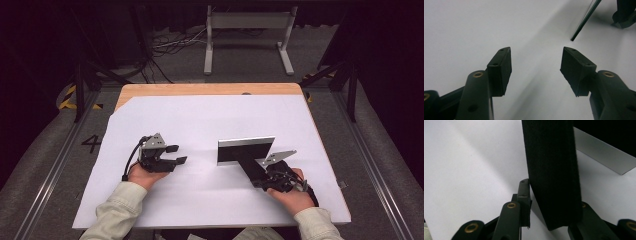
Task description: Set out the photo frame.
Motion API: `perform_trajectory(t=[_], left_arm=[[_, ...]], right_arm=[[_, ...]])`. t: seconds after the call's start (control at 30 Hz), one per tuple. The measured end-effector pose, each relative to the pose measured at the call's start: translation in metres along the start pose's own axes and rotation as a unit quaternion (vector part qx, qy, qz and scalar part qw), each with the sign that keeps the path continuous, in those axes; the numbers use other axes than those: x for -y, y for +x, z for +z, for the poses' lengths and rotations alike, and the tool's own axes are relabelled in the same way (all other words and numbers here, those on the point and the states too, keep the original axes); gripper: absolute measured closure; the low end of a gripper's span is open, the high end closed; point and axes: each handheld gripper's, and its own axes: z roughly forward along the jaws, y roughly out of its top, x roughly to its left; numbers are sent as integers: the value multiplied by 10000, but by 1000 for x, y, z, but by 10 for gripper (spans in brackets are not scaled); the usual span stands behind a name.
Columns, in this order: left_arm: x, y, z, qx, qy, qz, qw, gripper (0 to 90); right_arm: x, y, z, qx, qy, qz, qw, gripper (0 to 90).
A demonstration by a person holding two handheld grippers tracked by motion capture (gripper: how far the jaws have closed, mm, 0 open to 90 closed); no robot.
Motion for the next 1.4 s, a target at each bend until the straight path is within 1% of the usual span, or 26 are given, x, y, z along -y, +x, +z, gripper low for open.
perform_trajectory(t=[0.13, 0.2, 0.3, 0.53, 0.7, 0.73, 0.77, 0.83, 0.93, 1.03, 1.13, 1.3, 1.33, 1.4], left_arm=[[-1, 0, 1, 12, 1, -1, 10000, 425], [-1, 0, 2, 19, 1, 11, 10000, 425], [-2, 0, 2, 27, 2, 31, 10000, 424], [-4, -1, 5, 34, 5, 58, 10000, 424], [-5, -2, 6, 63, 8, 41, 10000, 424], [-6, -2, 7, 79, 1, 68, 9999, 424], [-6, -2, 7, 82, 0, 77, 9999, 423], [-7, -2, 8, 92, 11, 79, 9999, 423], [-8, -3, 9, 89, -19, 109, 9999, 423], [-10, -4, 10, 90, -21, 133, 9999, 424], [-11, -5, 11, 69, -15, 138, 9999, 442], [-11, -6, 11, 5, 27, 135, 9999, 476], [-12, -6, 11, -5, 37, 109, 9999, 476], [-13, -6, 11, -23, 102, 51, 9999, 499]], right_arm=[[1, 2, -1, 54, 15, 1, 10000, 699], [1, 2, -2, 102, 9, 5, 9999, 650], [3, 2, -5, 81, -49, 50, 9999, 611], [5, 2, -13, 82, -146, 77, 9998, 588], [6, 2, -18, 105, -221, 82, 9997, 575], [6, 2, -18, 105, -221, 82, 9997, 574], [6, 1, -23, 120, -302, 83, 9994, 572], [6, 1, -27, 120, -377, 45, 9992, 573], [6, 1, -33, 205, -529, -175, 9982, 573], [7, 0, -41, 239, -772, -333, 9962, 572], [8, -3, -48, 246, -921, -338, 9949, 574], [10, -9, -59, 331, -1066, -299, 9933, 578], [10, -9, -59, 331, -1066, -299, 9933, 578], [12, -11, -66, 349, -1146, -277, 9924, 574]])
